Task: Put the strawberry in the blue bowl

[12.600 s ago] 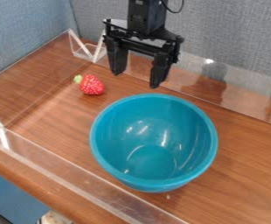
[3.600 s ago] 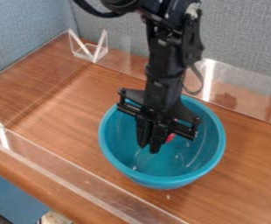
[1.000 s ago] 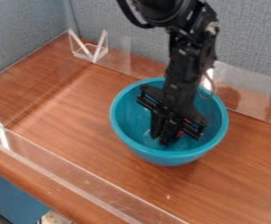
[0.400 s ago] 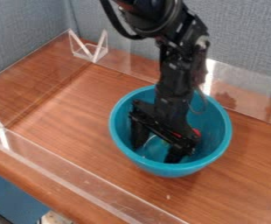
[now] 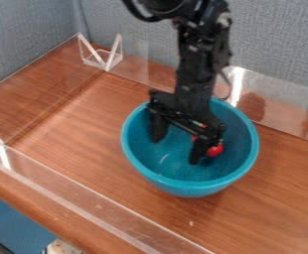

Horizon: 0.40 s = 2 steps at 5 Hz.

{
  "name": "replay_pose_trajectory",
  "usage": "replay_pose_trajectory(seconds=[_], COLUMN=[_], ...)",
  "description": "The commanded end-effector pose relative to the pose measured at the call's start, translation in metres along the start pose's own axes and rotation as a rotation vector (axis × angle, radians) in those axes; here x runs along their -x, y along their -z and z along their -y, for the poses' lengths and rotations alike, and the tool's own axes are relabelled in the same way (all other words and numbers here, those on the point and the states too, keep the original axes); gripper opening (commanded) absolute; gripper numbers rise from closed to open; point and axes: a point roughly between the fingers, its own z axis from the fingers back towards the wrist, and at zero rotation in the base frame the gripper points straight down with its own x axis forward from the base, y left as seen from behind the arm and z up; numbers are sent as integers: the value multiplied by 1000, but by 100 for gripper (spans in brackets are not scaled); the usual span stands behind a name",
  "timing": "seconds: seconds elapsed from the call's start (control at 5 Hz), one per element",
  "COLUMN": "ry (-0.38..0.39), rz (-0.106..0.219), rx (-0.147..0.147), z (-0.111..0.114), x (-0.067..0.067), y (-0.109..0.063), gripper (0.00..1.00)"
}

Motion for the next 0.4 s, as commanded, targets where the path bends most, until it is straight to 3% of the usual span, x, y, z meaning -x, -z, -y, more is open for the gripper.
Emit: replay_pose_trajectory(seconds=[0.0, 0.2], ry=[-43, -14], rz=[65, 68], rx=[-9, -13], z=[12, 10], x=[-20, -26], y=[-24, -13], gripper=[100, 0])
